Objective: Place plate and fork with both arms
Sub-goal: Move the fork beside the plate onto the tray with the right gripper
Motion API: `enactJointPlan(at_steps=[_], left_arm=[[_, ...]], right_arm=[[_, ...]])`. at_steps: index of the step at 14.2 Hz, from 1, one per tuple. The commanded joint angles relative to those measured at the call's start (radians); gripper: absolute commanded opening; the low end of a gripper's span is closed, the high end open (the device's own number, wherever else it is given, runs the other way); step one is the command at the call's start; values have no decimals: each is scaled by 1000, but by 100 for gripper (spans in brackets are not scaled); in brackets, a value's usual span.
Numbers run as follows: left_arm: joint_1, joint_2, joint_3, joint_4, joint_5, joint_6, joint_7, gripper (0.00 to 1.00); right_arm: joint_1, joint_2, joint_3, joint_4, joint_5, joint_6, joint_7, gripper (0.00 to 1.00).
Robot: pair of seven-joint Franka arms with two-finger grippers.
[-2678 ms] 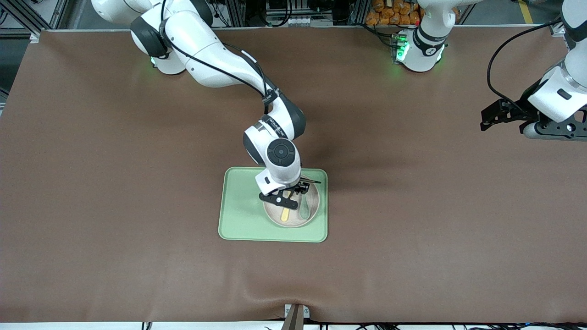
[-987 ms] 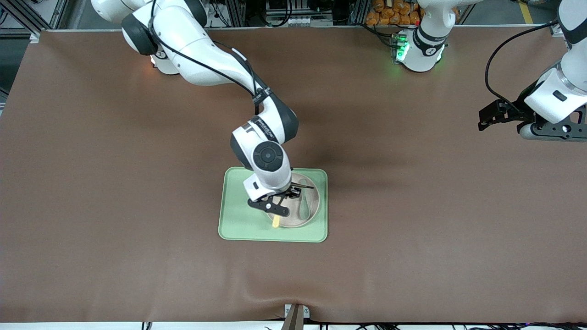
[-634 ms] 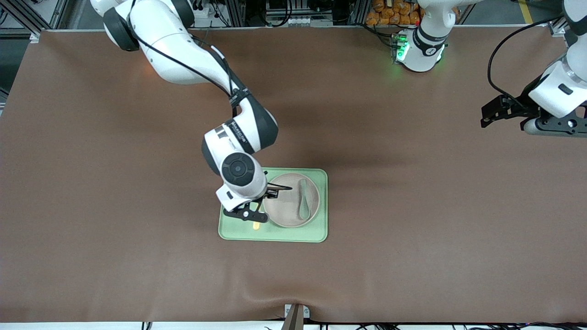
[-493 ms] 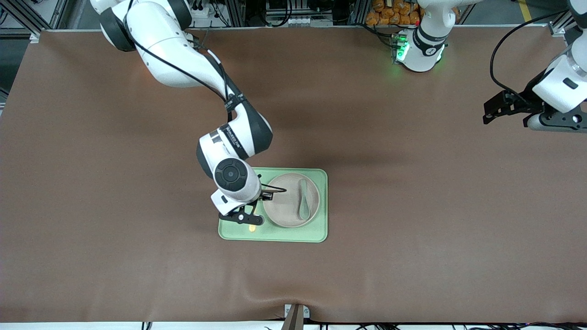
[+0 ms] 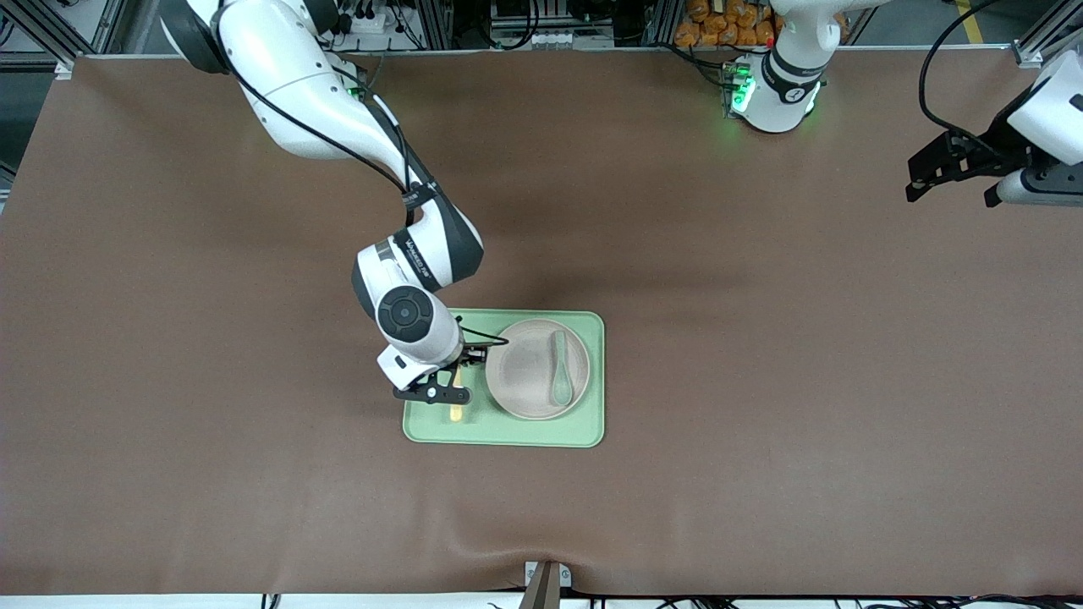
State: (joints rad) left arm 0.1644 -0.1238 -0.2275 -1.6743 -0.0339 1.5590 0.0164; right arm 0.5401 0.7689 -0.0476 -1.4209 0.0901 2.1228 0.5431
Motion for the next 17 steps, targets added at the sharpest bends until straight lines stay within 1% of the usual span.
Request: enactJointPlan(at_steps=[1, 5, 7, 9, 11, 12, 13, 14, 15, 17], left_arm=[[15, -23, 0, 15, 22, -31, -4, 100], [17, -27, 7, 18, 48, -45, -38, 100], [17, -25, 7, 18, 49, -45, -52, 100], [17, -24, 7, 18, 49, -45, -79, 100], [17, -19, 7, 18, 51, -43, -81, 100], [17, -17, 7, 19, 51, -43, -79, 100], [17, -17, 7, 21, 51, -42, -79, 100], [18, -14, 5, 25, 51, -40, -79, 100], [18, -11, 5, 33, 51, -40, -78, 100], [18, -2, 7, 44, 51, -42, -72, 100]], right_arm=[[-31, -53, 22, -90, -6, 20, -19, 6], [-34, -50, 22, -133, -6, 92, -19, 8], [-32, -45, 22, -136, -6, 107, -14, 8], [-26, -42, 22, -145, -6, 123, -11, 12], [-22, -39, 22, -144, -7, 126, -9, 24], [-17, -40, 22, -142, -7, 124, -9, 37], [-14, -40, 22, -142, -7, 123, -9, 47], [-14, -43, 20, -141, -7, 120, -14, 52], [-14, -46, 19, -138, -7, 117, -17, 56], [-23, -63, 15, -122, -9, 108, -31, 57]])
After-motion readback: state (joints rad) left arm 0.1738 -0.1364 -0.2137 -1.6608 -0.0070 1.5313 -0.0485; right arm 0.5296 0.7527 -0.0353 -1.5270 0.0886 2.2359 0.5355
